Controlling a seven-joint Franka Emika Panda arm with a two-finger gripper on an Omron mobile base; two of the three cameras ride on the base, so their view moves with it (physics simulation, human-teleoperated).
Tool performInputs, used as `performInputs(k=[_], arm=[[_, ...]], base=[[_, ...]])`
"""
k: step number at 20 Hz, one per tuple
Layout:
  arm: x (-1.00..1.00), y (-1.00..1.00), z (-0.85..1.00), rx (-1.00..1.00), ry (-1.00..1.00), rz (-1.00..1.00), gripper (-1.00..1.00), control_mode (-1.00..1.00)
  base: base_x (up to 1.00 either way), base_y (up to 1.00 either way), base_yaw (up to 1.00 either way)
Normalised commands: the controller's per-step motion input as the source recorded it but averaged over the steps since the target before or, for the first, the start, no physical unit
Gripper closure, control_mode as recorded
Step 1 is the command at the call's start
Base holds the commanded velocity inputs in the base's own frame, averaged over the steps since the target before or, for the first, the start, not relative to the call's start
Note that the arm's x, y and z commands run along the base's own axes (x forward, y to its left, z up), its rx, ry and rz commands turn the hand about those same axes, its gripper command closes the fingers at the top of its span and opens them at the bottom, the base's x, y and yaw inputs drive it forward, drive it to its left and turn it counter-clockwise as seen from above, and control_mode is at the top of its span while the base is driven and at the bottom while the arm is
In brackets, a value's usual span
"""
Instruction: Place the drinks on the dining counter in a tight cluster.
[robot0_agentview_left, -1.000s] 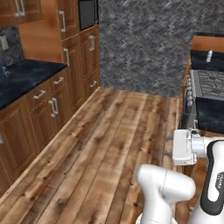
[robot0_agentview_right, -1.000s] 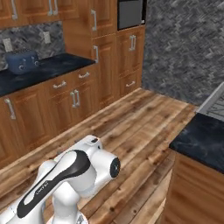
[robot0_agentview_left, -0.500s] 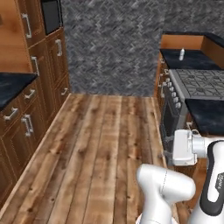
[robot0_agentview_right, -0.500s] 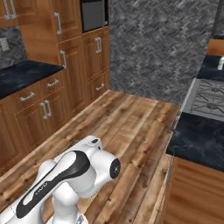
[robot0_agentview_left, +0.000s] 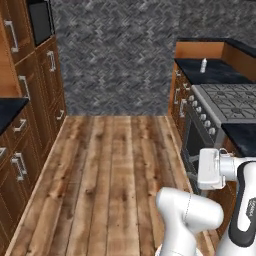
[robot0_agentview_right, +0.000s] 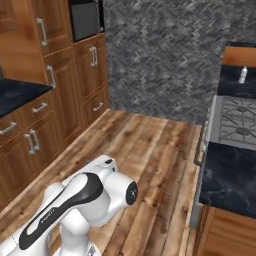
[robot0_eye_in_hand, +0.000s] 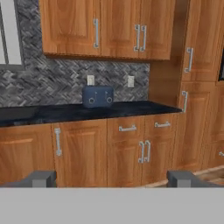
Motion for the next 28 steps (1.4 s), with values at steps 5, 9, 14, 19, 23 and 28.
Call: performInputs(k=[5,9,14,19,23,28], arm=[[0.00,0.00,0.00,0.00,0.00,0.00,-1.00,1.00],[0.00,0.00,0.00,0.00,0.00,0.00,-1.00,1.00],[0.00,0.00,0.00,0.00,0.00,0.00,-1.00,1.00],[0.00,0.00,0.00,0.00,0.00,0.00,-1.00,1.00],[0.00,0.00,0.00,0.00,0.00,0.00,-1.00,1.00],[0.00,0.00,0.00,0.00,0.00,0.00,-1.00,1.00]], base=[[0.69,0.37,-0.38],[0.70,0.38,-0.38],[0.76,0.38,-0.29],[0.78,0.38,-0.24],[0.79,0.38,-0.23],[0.79,0.38,-0.22]])
